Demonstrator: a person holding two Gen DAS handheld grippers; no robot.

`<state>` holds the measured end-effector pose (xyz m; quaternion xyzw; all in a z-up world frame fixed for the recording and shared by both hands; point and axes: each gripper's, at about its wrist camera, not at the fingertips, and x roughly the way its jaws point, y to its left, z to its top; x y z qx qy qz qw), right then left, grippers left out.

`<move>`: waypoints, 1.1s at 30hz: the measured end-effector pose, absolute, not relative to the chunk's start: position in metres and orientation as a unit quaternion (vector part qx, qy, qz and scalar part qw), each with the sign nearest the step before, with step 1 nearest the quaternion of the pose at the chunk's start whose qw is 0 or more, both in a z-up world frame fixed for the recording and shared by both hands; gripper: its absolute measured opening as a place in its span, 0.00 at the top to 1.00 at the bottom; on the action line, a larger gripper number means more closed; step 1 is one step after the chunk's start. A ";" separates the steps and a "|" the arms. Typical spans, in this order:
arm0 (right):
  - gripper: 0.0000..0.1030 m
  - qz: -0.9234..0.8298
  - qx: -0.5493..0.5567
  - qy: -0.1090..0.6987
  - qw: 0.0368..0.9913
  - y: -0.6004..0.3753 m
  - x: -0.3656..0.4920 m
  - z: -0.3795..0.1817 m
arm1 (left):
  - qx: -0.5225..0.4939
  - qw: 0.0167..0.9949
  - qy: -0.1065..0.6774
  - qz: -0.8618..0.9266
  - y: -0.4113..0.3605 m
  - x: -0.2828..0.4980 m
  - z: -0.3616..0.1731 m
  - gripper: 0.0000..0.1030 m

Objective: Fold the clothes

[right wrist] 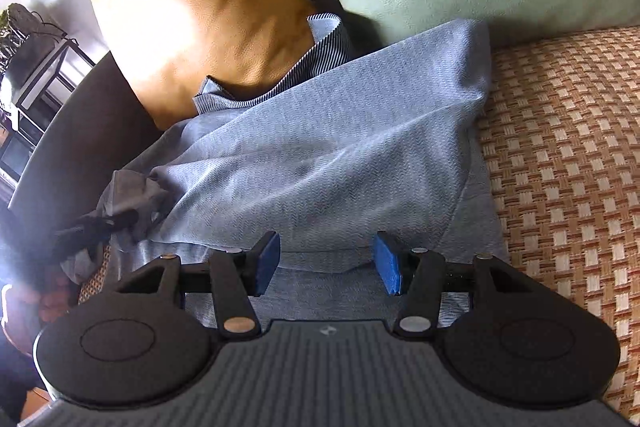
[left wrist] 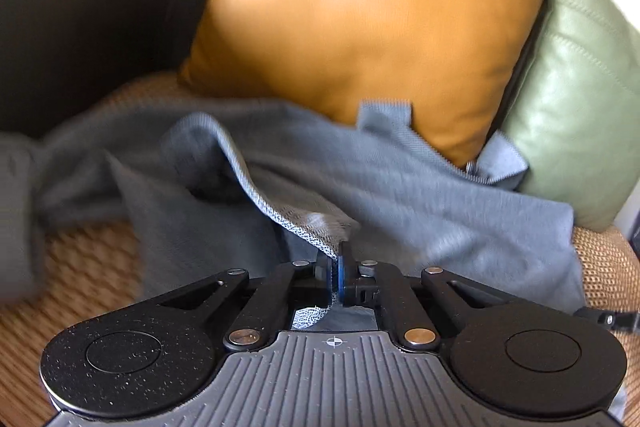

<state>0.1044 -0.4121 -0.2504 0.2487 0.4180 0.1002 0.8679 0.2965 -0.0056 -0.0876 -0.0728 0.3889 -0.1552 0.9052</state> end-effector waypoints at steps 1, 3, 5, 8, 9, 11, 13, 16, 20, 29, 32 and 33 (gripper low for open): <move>0.45 0.098 0.245 0.418 0.869 -0.414 0.104 -0.250 | -0.060 0.907 0.386 -0.158 0.004 0.296 -0.084 1.00; 0.45 0.089 0.239 0.419 0.871 -0.420 0.104 -0.251 | -0.032 0.906 0.396 -0.146 0.021 0.298 -0.081 1.00; 0.45 0.081 0.235 0.423 0.871 -0.423 0.105 -0.253 | -0.005 0.903 0.412 -0.126 0.037 0.302 -0.085 1.00; 0.45 0.069 0.226 0.430 0.871 -0.425 0.106 -0.256 | 0.023 0.899 0.429 -0.088 0.057 0.310 -0.096 1.00; 0.45 0.068 0.222 0.433 0.871 -0.426 0.106 -0.255 | 0.032 0.897 0.434 -0.078 0.062 0.312 -0.099 1.00; 0.45 0.070 0.216 0.436 0.871 -0.429 0.107 -0.252 | 0.045 0.890 0.447 -0.076 0.069 0.315 -0.104 0.87; 0.45 0.078 0.218 0.432 0.872 -0.434 0.108 -0.244 | 0.063 0.893 0.441 -0.068 0.070 0.313 -0.100 0.54; 0.45 0.080 0.213 0.408 0.884 -0.446 0.112 -0.229 | 0.060 0.900 0.422 -0.088 0.074 0.308 -0.084 0.42; 0.43 0.026 0.206 0.392 0.896 -0.462 0.134 -0.223 | 0.039 0.923 0.374 -0.080 0.075 0.317 -0.064 0.26; 0.43 -0.027 0.285 0.362 0.887 -0.490 0.193 -0.262 | 0.049 0.916 0.397 -0.027 0.034 0.382 -0.097 0.26; 0.46 -0.029 0.281 0.360 0.889 -0.490 0.203 -0.269 | 0.052 0.914 0.400 -0.035 0.029 0.387 -0.106 0.64; 0.55 -0.020 0.283 0.363 0.888 -0.492 0.206 -0.270 | 0.048 0.913 0.403 -0.041 0.029 0.387 -0.108 0.84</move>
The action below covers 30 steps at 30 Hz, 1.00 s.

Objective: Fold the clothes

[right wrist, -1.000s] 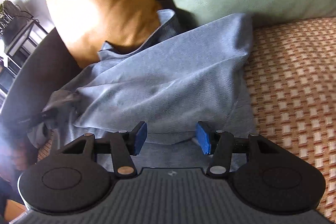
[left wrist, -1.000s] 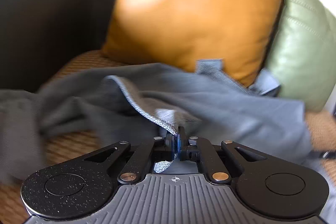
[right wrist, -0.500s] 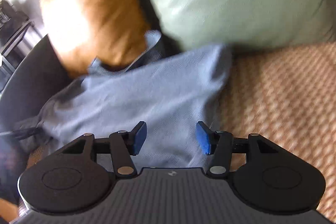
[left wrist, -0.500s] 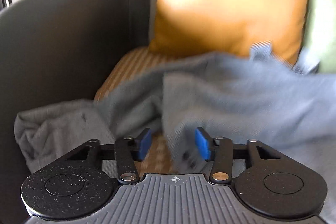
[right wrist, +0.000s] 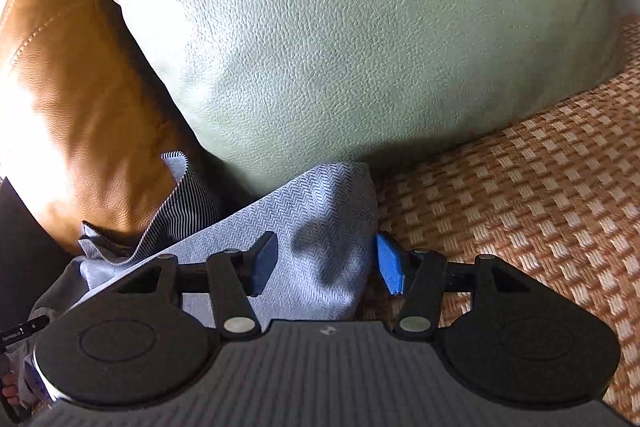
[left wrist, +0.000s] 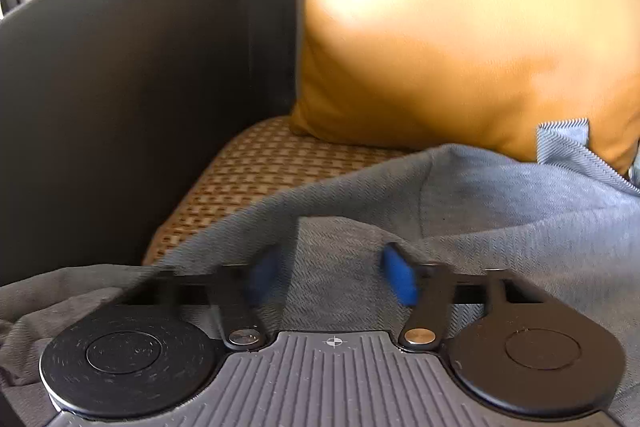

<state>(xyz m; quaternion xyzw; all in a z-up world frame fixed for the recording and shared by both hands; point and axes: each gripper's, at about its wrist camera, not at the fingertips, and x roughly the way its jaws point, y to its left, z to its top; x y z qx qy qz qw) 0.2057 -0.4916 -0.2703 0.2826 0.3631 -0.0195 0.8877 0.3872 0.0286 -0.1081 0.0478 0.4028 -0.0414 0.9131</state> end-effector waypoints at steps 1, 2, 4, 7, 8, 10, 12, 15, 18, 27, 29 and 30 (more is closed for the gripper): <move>0.97 -0.009 0.284 0.364 0.887 -0.494 0.208 -0.271 | 0.044 0.912 0.404 -0.047 0.029 0.387 -0.110 0.94; 0.95 -0.004 0.284 0.361 0.888 -0.498 0.209 -0.270 | 0.043 0.917 0.393 -0.046 0.027 0.385 -0.108 0.94; 0.95 -0.023 0.281 0.355 0.891 -0.507 0.210 -0.269 | 0.055 0.922 0.380 -0.048 0.019 0.383 -0.111 0.95; 0.95 -0.056 0.286 0.368 0.883 -0.520 0.214 -0.278 | 0.086 0.920 0.379 -0.048 0.004 0.388 -0.124 0.95; 0.95 -0.065 0.281 0.373 0.882 -0.521 0.215 -0.281 | 0.103 0.917 0.382 -0.046 -0.002 0.389 -0.131 0.94; 0.94 -0.075 0.286 0.364 0.883 -0.522 0.214 -0.286 | 0.123 0.917 0.379 -0.037 -0.013 0.389 -0.135 0.81; 0.85 -0.083 0.289 0.356 0.885 -0.522 0.211 -0.284 | 0.132 0.916 0.378 -0.030 -0.018 0.388 -0.134 0.60; 0.57 -0.073 0.278 0.342 0.895 -0.524 0.190 -0.263 | 0.099 0.928 0.358 -0.038 -0.003 0.373 -0.112 0.46; 0.57 -0.022 0.239 0.356 0.903 -0.515 0.154 -0.239 | 0.069 0.938 0.336 -0.048 0.015 0.344 -0.087 0.37; 0.46 0.056 0.134 0.426 0.893 -0.448 0.071 -0.233 | 0.092 0.930 0.352 -0.057 0.033 0.267 -0.105 0.27; 0.46 0.042 0.123 0.437 0.890 -0.438 0.068 -0.238 | 0.108 0.925 0.358 -0.062 0.025 0.265 -0.112 0.27; 0.46 0.038 0.119 0.439 0.890 -0.434 0.063 -0.239 | 0.122 0.924 0.357 -0.063 0.020 0.266 -0.116 0.27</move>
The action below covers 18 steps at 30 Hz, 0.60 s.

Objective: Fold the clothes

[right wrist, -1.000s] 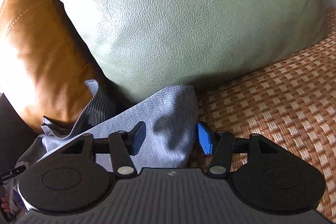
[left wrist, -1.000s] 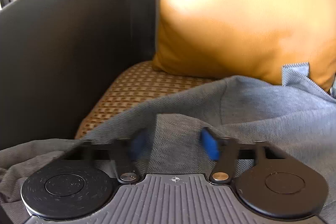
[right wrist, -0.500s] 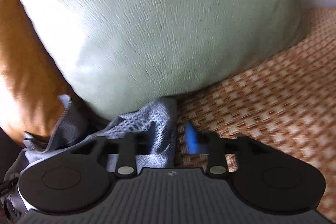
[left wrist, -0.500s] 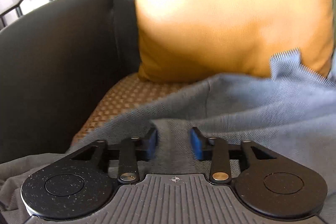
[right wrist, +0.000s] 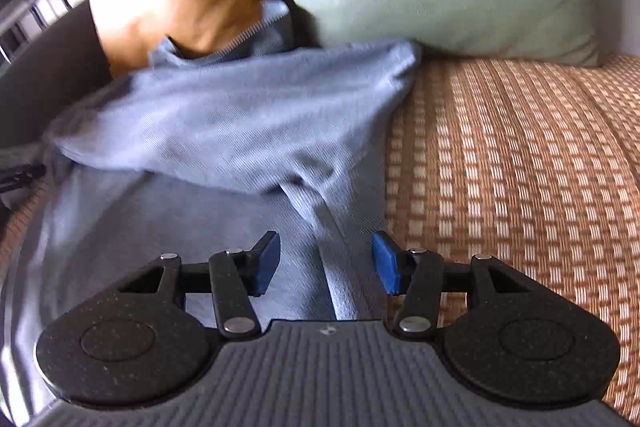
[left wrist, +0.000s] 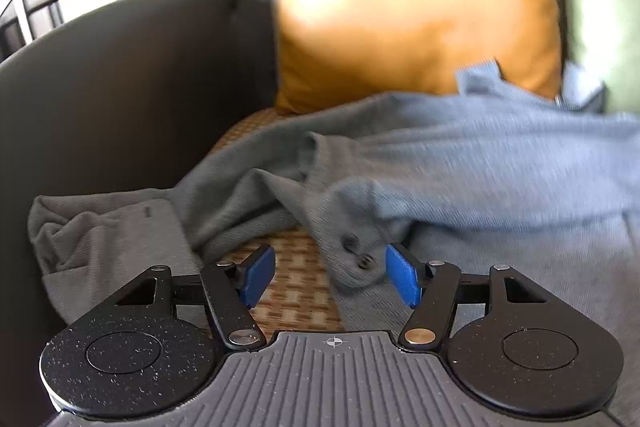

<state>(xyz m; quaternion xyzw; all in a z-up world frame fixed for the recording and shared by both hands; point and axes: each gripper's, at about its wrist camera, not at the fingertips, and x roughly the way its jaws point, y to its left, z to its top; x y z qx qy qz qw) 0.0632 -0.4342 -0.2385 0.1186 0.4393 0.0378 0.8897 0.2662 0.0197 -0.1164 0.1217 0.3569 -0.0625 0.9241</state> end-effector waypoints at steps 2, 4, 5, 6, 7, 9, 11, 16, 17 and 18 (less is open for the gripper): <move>0.47 0.036 0.111 0.437 0.892 -0.435 0.062 -0.238 | 0.146 0.925 0.349 -0.046 0.013 0.268 -0.123 0.27; 0.71 0.037 0.104 0.439 0.891 -0.435 0.066 -0.239 | 0.145 0.926 0.346 -0.034 0.010 0.274 -0.129 0.27; 0.81 0.038 0.104 0.443 0.890 -0.436 0.069 -0.239 | 0.141 0.927 0.347 -0.030 0.010 0.277 -0.132 0.27; 0.87 0.039 0.103 0.447 0.888 -0.437 0.071 -0.239 | 0.138 0.927 0.348 -0.027 0.011 0.280 -0.136 0.27; 0.90 0.037 0.105 0.449 0.887 -0.439 0.071 -0.238 | 0.137 0.927 0.348 -0.031 0.011 0.282 -0.138 0.28; 0.95 0.031 0.113 0.450 0.885 -0.445 0.071 -0.237 | 0.134 0.927 0.347 -0.039 0.013 0.286 -0.143 0.32; 0.96 0.022 0.126 0.450 0.884 -0.452 0.071 -0.238 | 0.104 0.926 0.359 -0.063 0.019 0.290 -0.140 0.88; 0.96 -0.011 0.160 0.445 0.881 -0.475 0.072 -0.243 | 0.104 0.924 0.362 -0.064 0.027 0.295 -0.131 0.91; 0.96 -0.011 0.156 0.445 0.882 -0.474 0.072 -0.242 | 0.111 0.923 0.363 -0.065 0.027 0.295 -0.132 0.88; 0.96 -0.010 0.153 0.446 0.882 -0.473 0.072 -0.242 | 0.118 0.922 0.364 -0.066 0.026 0.295 -0.132 0.85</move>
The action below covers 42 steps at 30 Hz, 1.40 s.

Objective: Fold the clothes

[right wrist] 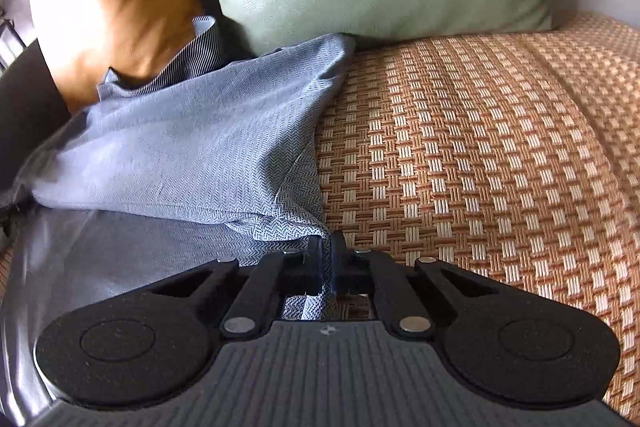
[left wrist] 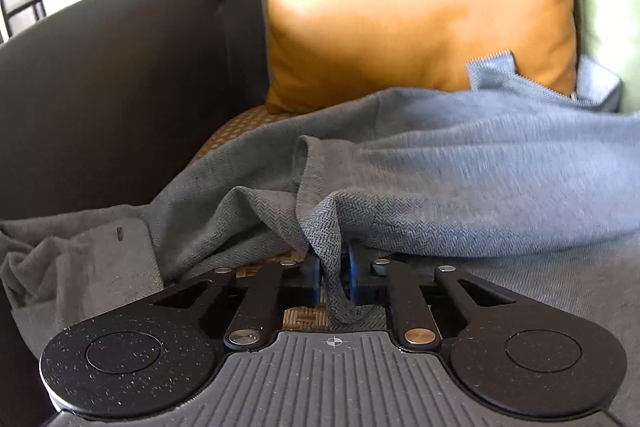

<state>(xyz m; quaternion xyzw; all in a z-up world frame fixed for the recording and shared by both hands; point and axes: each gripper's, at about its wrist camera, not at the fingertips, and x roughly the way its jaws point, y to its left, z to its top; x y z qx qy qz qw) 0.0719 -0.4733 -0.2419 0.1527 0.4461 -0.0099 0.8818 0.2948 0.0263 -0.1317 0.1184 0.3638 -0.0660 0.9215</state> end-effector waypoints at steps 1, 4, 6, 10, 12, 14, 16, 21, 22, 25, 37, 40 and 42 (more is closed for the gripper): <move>0.96 -0.011 0.146 0.450 0.881 -0.470 0.073 -0.241 | 0.121 0.923 0.360 -0.059 0.027 0.294 -0.131 0.74; 0.91 -0.023 0.146 0.466 0.872 -0.468 0.077 -0.238 | 0.096 0.925 0.362 -0.059 0.037 0.289 -0.126 0.58; 0.79 -0.024 0.136 0.450 0.882 -0.460 0.077 -0.221 | 0.077 0.925 0.365 -0.067 0.046 0.287 -0.123 0.55; 0.74 0.006 0.129 0.413 0.902 -0.429 0.081 -0.182 | 0.067 0.923 0.371 -0.080 0.055 0.288 -0.123 0.49; 0.68 0.041 0.119 0.404 0.906 -0.397 0.091 -0.164 | 0.072 0.922 0.372 -0.086 0.053 0.286 -0.125 0.46; 0.64 0.069 0.076 0.403 0.909 -0.359 0.106 -0.150 | 0.091 0.919 0.372 -0.096 0.047 0.284 -0.127 0.45; 0.63 0.107 0.051 0.401 0.908 -0.325 0.120 -0.143 | 0.105 0.916 0.373 -0.105 0.042 0.283 -0.129 0.43; 0.53 0.186 -0.014 0.425 0.886 -0.232 0.169 -0.149 | 0.096 0.911 0.384 -0.118 0.045 0.289 -0.126 0.80; 0.53 0.201 -0.043 0.420 0.884 -0.210 0.177 -0.153 | 0.093 0.911 0.383 -0.117 0.046 0.290 -0.126 0.81; 0.52 0.241 -0.115 0.392 0.880 -0.153 0.198 -0.169 | 0.090 0.911 0.384 -0.122 0.048 0.292 -0.127 0.82; 0.97 0.233 -0.070 0.374 0.895 -0.123 0.249 -0.170 | 0.101 0.931 0.337 -0.098 0.057 0.288 -0.121 0.67; 0.92 0.269 -0.112 0.435 0.852 -0.119 0.243 -0.175 | 0.071 0.931 0.349 -0.079 0.073 0.280 -0.118 0.40; 0.86 0.270 -0.143 0.464 0.832 -0.115 0.235 -0.186 | 0.051 0.928 0.358 -0.088 0.087 0.266 -0.119 0.33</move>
